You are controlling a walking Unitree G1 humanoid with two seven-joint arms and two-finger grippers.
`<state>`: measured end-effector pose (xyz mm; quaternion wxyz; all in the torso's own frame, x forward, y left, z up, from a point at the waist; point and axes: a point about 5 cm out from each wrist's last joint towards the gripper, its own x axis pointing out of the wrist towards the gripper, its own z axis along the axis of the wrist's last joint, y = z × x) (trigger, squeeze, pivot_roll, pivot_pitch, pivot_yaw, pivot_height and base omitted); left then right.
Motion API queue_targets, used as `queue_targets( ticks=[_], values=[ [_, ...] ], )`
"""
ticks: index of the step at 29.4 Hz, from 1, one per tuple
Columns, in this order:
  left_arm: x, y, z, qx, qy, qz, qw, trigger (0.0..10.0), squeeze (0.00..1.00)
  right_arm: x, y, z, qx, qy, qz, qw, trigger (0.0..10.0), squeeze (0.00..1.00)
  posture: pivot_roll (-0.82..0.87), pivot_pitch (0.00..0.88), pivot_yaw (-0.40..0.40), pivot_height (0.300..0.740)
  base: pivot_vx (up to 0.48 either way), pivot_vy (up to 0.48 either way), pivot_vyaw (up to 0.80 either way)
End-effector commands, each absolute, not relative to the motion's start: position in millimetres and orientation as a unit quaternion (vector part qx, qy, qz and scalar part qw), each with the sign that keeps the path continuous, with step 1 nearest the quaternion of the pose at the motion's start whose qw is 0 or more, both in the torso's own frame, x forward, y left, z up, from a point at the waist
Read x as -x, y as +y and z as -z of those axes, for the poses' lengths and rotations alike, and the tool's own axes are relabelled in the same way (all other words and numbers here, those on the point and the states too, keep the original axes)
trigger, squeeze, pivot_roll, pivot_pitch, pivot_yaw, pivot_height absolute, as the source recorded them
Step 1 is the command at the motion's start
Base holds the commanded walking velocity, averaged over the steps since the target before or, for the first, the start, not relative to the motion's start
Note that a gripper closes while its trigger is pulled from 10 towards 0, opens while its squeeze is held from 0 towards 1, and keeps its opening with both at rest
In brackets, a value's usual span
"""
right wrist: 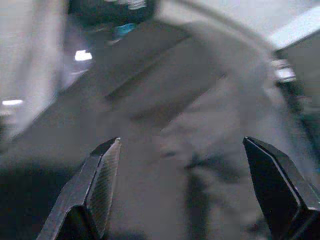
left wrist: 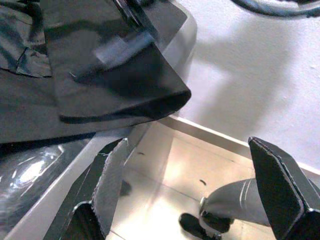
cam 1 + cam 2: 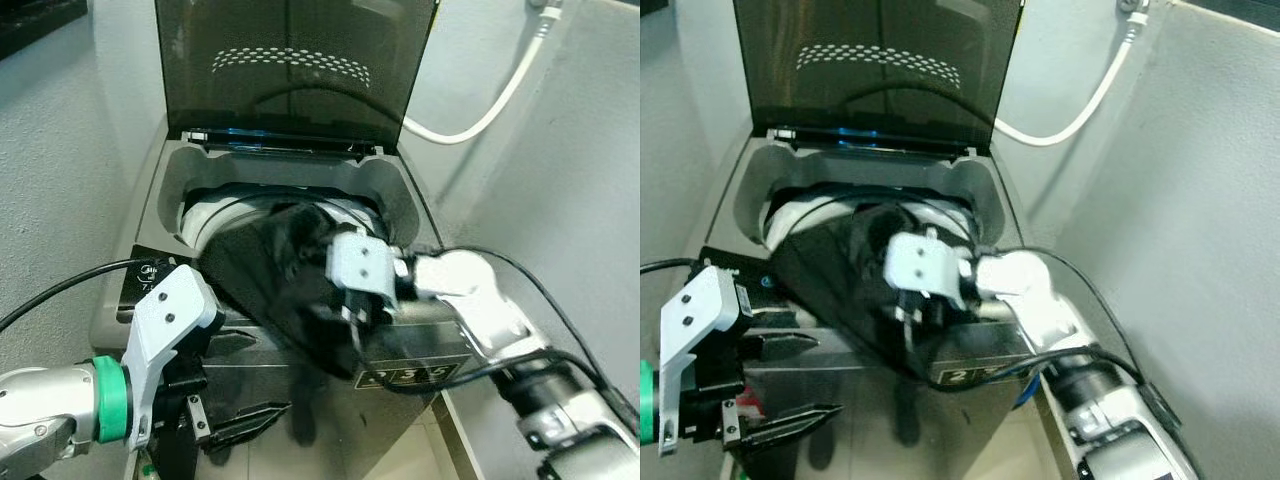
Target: Clothes washing
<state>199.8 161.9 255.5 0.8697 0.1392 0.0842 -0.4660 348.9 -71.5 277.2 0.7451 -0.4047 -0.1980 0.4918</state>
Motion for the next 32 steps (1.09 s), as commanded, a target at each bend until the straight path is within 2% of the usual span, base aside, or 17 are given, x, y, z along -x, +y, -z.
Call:
queue_targets(
  ticks=[1,5,6,9,11,12,13,14,15,16,17,19,21,23,25,27,32],
  values=[
    [-198.1,161.0,-257.0,-0.147,0.080,0.467,0.868,10.0,0.00,-353.8,-75.7,-282.5,0.403,-0.207,-0.465,0.761,10.0,0.00,0.07,0.066,-0.072,0.740,0.000,0.000,0.00],
    [-199.3,161.7,-257.6,-0.149,0.078,0.464,0.870,10.0,0.00,-363.5,-78.9,-289.6,0.407,-0.216,-0.419,0.782,10.0,0.00,0.07,0.068,-0.073,0.740,0.000,0.000,0.00],
    [-200.1,162.2,-257.6,-0.150,0.078,0.461,0.871,10.0,0.00,-372.9,-84.1,-295.0,0.407,-0.217,-0.368,0.807,10.0,0.00,0.07,0.068,-0.073,0.740,0.000,0.000,0.00],
    [-200.1,162.2,-257.6,-0.150,0.078,0.461,0.871,10.0,0.00,-372.9,-84.1,-295.0,0.407,-0.217,-0.368,0.807,10.0,0.00,0.07,0.068,-0.073,0.740,0.000,0.000,0.00],
    [-202.6,163.9,-258.9,-0.153,0.074,0.450,0.877,10.0,0.00,-391.4,-108.4,-322.9,0.360,-0.245,-0.221,0.873,10.0,0.00,0.07,0.070,-0.073,0.740,0.000,0.000,0.00],
    [-202.6,163.9,-258.9,-0.153,0.074,0.450,0.877,10.0,0.00,-391.4,-108.4,-322.9,0.360,-0.245,-0.221,0.873,10.0,0.00,0.07,0.070,-0.073,0.740,0.000,0.000,0.00],
    [-203.8,164.8,-259.9,-0.154,0.071,0.445,0.879,10.0,0.00,-395.3,-119.9,-335.9,0.323,-0.260,-0.171,0.894,10.0,0.00,0.07,0.070,-0.073,0.740,0.000,0.000,0.00],
    [-204.6,165.3,-261.0,-0.154,0.068,0.443,0.881,10.0,0.00,-395.3,-121.3,-341.0,0.250,-0.259,-0.204,0.910,10.0,0.00,0.07,0.071,-0.072,0.740,0.000,0.000,0.00],
    [-204.4,164.9,-262.0,-0.152,0.067,0.446,0.880,10.0,0.00,-388.7,-114.0,-338.9,0.203,-0.251,-0.299,0.898,10.0,0.00,0.07,0.073,-0.069,0.740,0.000,0.000,0.00],
    [-204.4,164.9,-262.0,-0.152,0.067,0.446,0.880,10.0,0.00,-388.7,-114.0,-338.9,0.203,-0.251,-0.299,0.898,10.0,0.00,0.07,0.073,-0.069,0.740,0.000,0.000,0.00],
    [-203.2,164.1,-262.0,-0.150,0.068,0.452,0.877,10.0,0.00,-376.8,-105.0,-329.3,0.198,-0.231,-0.412,0.859,10.0,0.00,0.07,0.073,-0.069,0.740,0.000,0.000,0.00],
    [-203.2,164.1,-262.0,-0.150,0.068,0.452,0.877,10.0,0.00,-376.8,-105.0,-329.3,0.198,-0.231,-0.412,0.859,10.0,0.00,0.07,0.073,-0.069,0.740,0.000,0.000,0.00],
    [-201.6,163.5,-261.8,-0.147,0.069,0.459,0.874,10.0,0.00,-351.6,-97.8,-303.0,0.224,-0.165,-0.572,0.772,10.0,0.00,0.06,0.075,-0.066,0.740,0.000,0.000,0.00],
    [-201.4,163.4,-261.7,-0.146,0.069,0.460,0.873,10.0,0.00,-346.8,-97.2,-296.7,0.231,-0.148,-0.596,0.755,10.0,0.00,0.06,0.075,-0.066,0.740,0.000,0.000,0.00],
    [-206.0,166.2,-262.2,-0.147,0.069,0.443,0.881,10.0,0.00,-334.4,-101.9,-260.6,0.286,-0.048,-0.654,0.699,10.0,0.00,0.06,0.080,-0.064,0.740,0.000,0.000,0.00],
    [-207.7,167.2,-262.5,-0.148,0.069,0.438,0.884,10.0,0.00,-328.1,-105.1,-237.8,0.328,0.003,-0.672,0.665,10.0,0.00,0.06,0.082,-0.063,0.740,0.000,0.000,0.00],
    [-207.4,167.0,-262.8,-0.148,0.068,0.440,0.883,10.0,0.00,-337.7,-98.0,-229.6,0.367,-0.016,-0.633,0.681,10.0,0.00,0.06,0.084,-0.062,0.740,0.000,0.000,0.00]
  ],
)
